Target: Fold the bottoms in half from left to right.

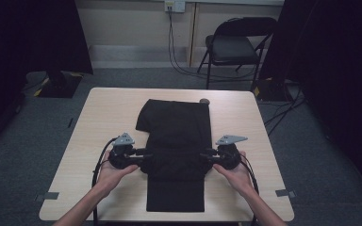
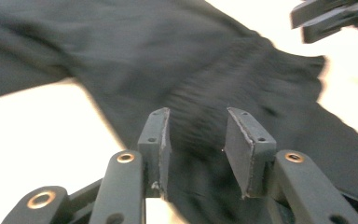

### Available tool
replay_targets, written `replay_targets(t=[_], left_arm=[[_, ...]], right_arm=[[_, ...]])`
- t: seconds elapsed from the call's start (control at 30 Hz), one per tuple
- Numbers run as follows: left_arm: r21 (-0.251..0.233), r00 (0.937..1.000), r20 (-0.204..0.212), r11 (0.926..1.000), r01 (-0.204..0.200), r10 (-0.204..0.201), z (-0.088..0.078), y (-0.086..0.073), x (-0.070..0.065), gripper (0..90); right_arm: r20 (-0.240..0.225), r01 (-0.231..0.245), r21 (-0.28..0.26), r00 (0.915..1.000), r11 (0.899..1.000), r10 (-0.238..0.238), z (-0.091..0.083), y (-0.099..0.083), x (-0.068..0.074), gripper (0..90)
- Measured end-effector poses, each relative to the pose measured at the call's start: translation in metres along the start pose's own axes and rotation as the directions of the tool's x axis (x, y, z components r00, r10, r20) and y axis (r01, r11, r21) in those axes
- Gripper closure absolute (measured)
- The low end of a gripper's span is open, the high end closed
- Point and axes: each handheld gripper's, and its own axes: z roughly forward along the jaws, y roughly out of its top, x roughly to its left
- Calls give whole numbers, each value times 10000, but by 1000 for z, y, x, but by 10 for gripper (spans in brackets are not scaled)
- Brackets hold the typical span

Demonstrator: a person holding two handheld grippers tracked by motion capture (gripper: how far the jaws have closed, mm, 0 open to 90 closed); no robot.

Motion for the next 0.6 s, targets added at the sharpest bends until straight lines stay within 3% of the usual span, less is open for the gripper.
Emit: replay_targets(t=[0.1,0.17,0.2,0.27,0.3,0.37,0.4,0.5,0.6], left_arm=[[522,9962,-729,9973,510,-471,19,1,12,612],[703,9926,-932,9940,841,-774,30,0,16,612],[755,9903,-1211,9941,778,-683,35,0,15,614],[1106,9869,-1615,9937,181,0,44,-1,12,611],[1177,9853,-1705,9927,265,-61,48,-2,13,595],[1139,9855,-1684,9927,395,-199,51,-4,16,574],[1142,9848,-1738,9931,284,-82,52,-5,17,550],[951,9886,-1485,9947,397,-253,50,-6,20,503],[853,9921,-1255,9963,134,-26,44,-7,18,470]], right_arm=[[517,128,281,9986,9995,-142,15,6,-9,615],[622,14,394,9981,9992,-38,27,8,-14,604],[700,50,367,9975,9993,-76,32,9,-15,605],[804,21,523,9967,9986,-63,42,10,-16,604],[1005,126,637,9948,9979,-190,46,10,-16,604],[1289,207,862,9911,9961,-318,54,8,-18,603],[1216,116,930,9923,9956,-229,57,6,-20,599],[1119,42,976,9936,9952,-152,59,2,-21,599],[729,-31,718,9973,9974,-22,54,4,-20,573]])
